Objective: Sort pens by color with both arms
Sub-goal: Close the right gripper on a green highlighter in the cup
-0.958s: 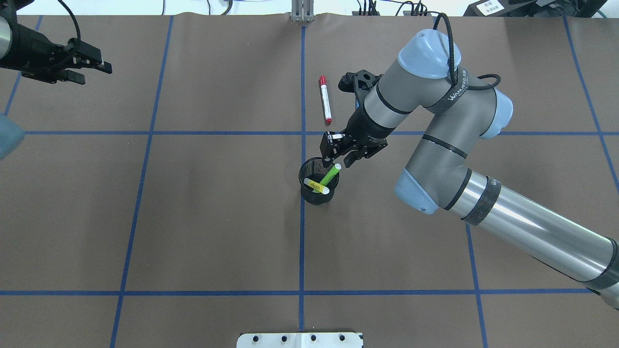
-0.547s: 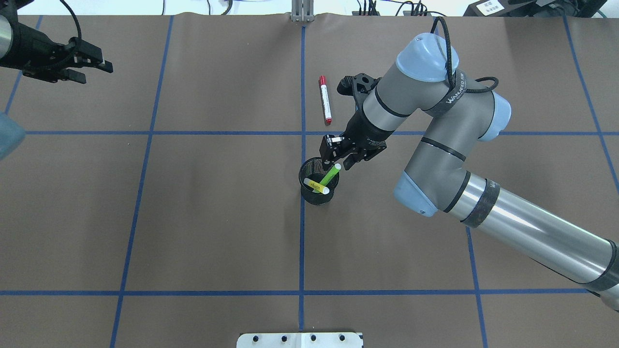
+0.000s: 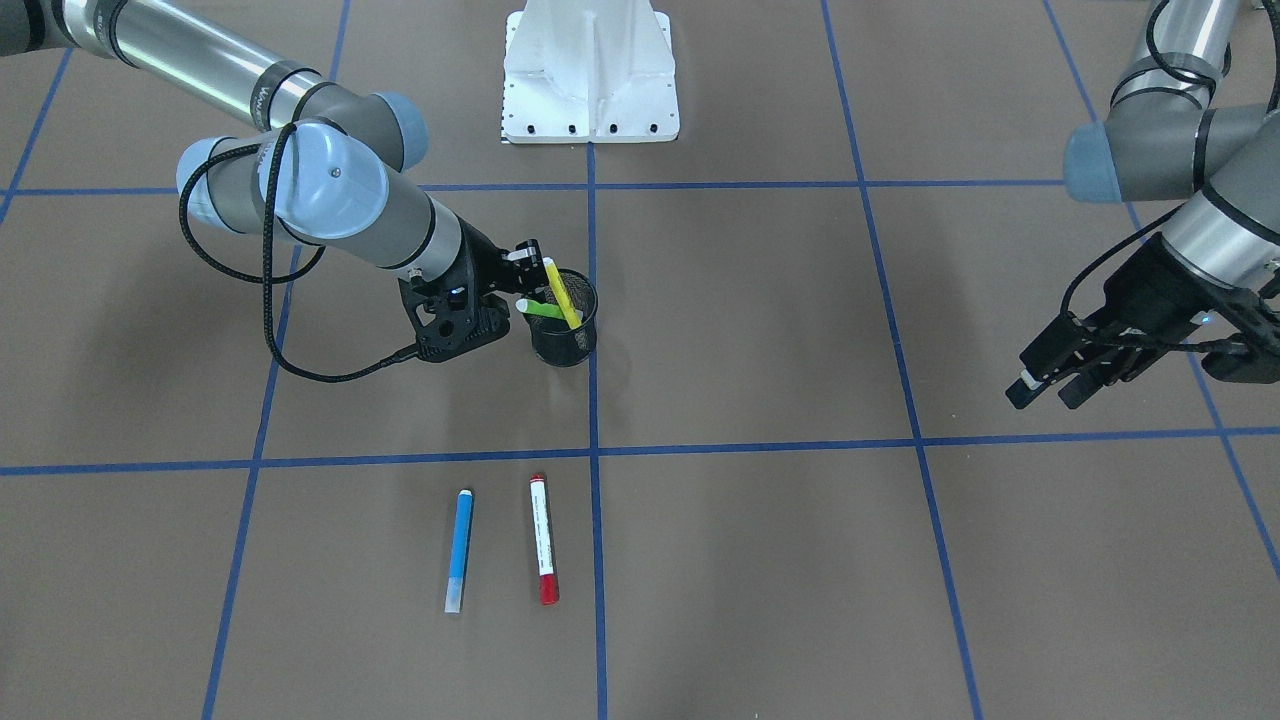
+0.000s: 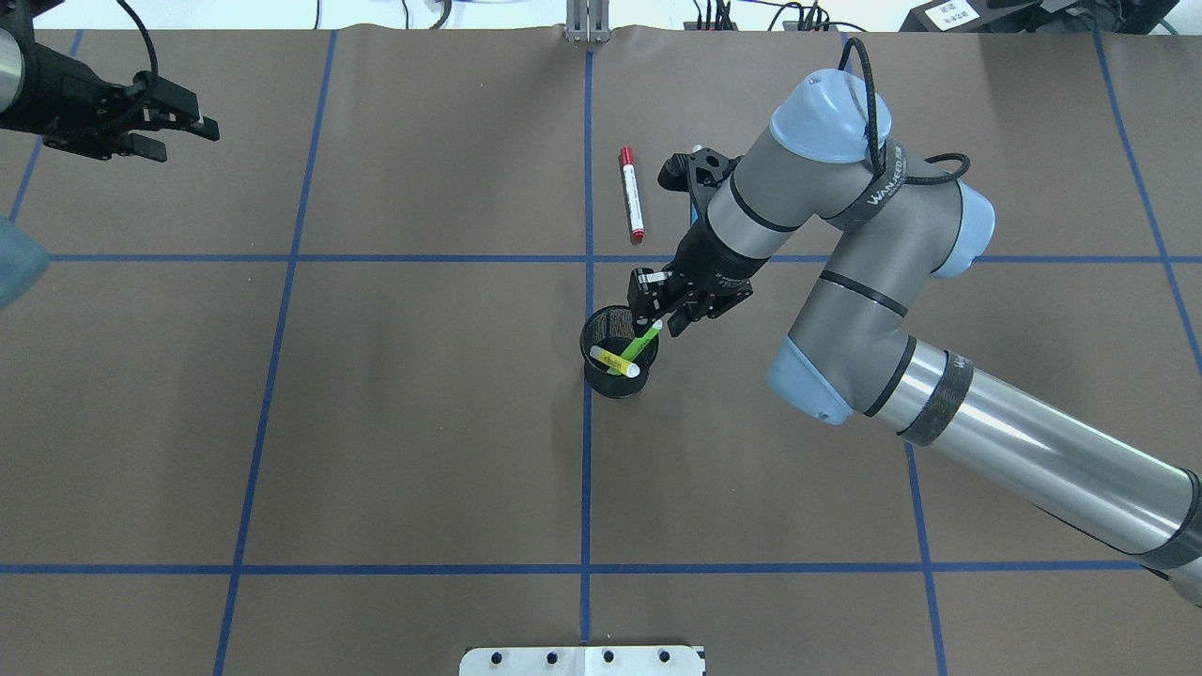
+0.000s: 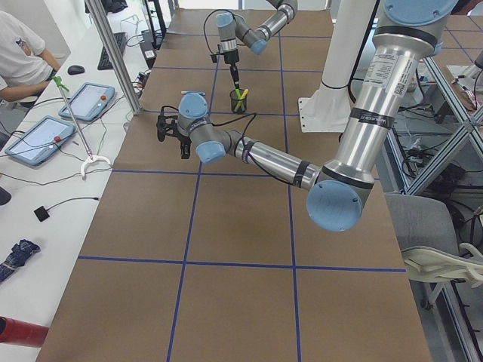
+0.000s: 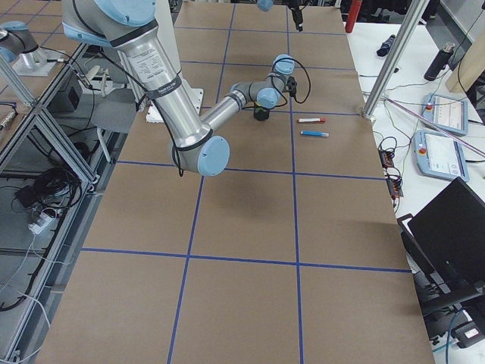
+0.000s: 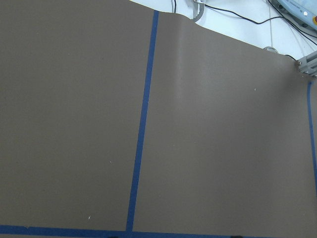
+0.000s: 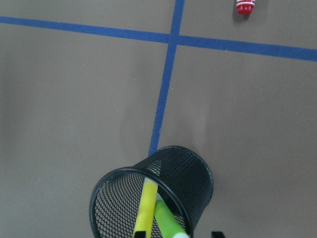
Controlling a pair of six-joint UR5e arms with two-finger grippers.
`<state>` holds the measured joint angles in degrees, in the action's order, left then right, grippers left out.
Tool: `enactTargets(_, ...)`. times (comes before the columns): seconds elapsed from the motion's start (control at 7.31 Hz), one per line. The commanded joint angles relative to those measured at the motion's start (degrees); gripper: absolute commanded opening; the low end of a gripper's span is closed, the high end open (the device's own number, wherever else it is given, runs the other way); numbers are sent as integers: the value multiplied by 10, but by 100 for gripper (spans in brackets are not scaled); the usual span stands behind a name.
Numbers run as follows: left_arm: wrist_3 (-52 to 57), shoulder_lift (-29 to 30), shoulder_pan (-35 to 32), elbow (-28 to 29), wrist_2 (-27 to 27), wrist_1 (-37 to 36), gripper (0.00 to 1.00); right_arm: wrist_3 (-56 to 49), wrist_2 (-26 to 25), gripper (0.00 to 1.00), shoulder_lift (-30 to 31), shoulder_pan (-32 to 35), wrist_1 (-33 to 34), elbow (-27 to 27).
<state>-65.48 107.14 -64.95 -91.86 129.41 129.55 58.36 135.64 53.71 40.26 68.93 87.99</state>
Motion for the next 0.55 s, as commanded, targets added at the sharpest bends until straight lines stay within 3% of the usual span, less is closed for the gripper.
enactTargets(0.0,1,-1,0,-1,1,0,81,0,1,40,-5,0,3,0)
enactTargets(0.41,1,-2,0,1,0,0,81,-1,-5,40,-7,0,2,0)
